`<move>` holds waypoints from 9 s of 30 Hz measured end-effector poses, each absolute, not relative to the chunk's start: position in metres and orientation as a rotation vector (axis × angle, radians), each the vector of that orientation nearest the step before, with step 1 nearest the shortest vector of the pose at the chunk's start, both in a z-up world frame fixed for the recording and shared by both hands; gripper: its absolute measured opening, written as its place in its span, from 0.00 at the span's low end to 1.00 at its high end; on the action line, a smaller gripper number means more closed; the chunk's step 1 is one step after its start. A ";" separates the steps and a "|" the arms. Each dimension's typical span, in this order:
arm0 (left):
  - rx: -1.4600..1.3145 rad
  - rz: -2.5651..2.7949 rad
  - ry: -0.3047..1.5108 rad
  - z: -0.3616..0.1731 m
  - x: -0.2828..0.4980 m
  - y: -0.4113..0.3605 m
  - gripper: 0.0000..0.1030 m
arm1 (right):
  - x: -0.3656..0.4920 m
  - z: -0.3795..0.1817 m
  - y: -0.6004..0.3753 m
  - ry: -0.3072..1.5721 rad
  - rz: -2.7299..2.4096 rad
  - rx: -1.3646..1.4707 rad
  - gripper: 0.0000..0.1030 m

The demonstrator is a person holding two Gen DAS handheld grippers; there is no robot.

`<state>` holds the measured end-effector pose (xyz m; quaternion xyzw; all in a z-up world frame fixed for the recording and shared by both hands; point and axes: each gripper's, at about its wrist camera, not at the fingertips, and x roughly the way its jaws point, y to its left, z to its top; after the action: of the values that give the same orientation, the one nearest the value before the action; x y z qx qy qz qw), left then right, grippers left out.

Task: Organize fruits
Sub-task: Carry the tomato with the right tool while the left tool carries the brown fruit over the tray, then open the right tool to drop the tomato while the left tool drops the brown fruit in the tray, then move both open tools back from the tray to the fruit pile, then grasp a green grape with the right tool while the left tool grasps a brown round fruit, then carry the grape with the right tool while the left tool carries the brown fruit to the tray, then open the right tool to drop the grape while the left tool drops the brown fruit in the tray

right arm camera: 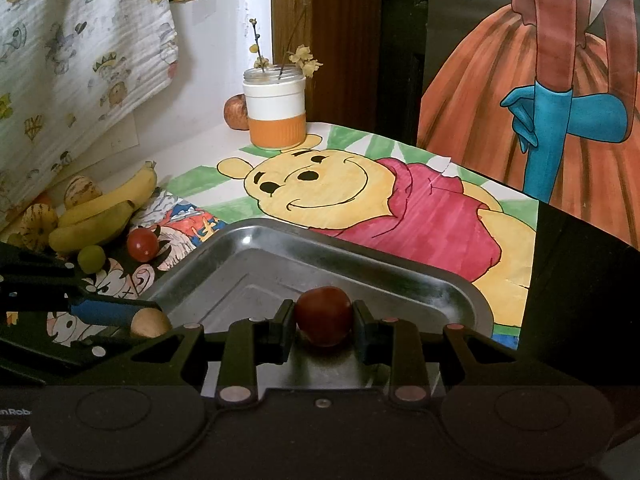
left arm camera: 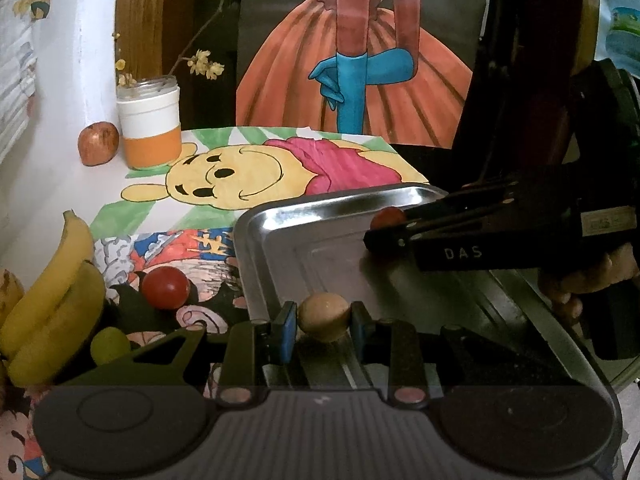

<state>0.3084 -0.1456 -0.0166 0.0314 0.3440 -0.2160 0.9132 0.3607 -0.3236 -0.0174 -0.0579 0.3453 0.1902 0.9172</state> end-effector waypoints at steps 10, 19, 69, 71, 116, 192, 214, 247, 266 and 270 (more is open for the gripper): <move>0.047 -0.442 0.714 -0.014 0.307 -0.142 0.36 | 0.356 -0.014 -0.330 0.700 0.366 -0.079 0.43; -0.029 -0.378 0.659 0.012 0.283 -0.119 0.64 | 0.327 0.011 -0.330 0.644 0.356 -0.052 0.64; -0.016 -0.076 0.711 0.025 0.113 0.000 1.00 | 0.109 0.017 -0.244 0.856 0.289 0.081 0.99; -0.016 -0.054 0.709 0.023 0.109 0.010 1.00 | 0.106 0.016 -0.234 0.849 0.308 0.050 0.99; 0.213 -0.027 0.607 0.002 0.218 0.051 1.00 | 0.315 0.024 -0.154 0.738 0.659 -0.133 0.97; 0.407 -0.095 0.730 -0.008 0.264 0.036 0.31 | 0.334 -0.016 -0.137 0.751 0.640 -0.113 0.27; 0.084 -0.110 0.731 0.010 0.234 0.045 0.30 | 0.294 -0.005 -0.154 0.753 0.630 -0.018 0.27; -0.088 -0.434 0.743 0.008 0.189 -0.098 0.30 | 0.146 0.010 -0.316 0.655 0.227 0.232 0.27; -0.012 -0.375 0.820 -0.007 0.188 -0.130 0.31 | 0.138 -0.019 -0.325 0.717 0.192 0.224 0.27; -0.008 -0.371 0.824 -0.007 0.187 -0.131 0.31 | 0.137 -0.019 -0.326 0.715 0.191 0.226 0.27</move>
<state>0.1867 -0.1306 -0.0069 -0.0041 0.3979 -0.1794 0.8997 0.1369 -0.3265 -0.0190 0.1103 0.3488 0.0933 0.9260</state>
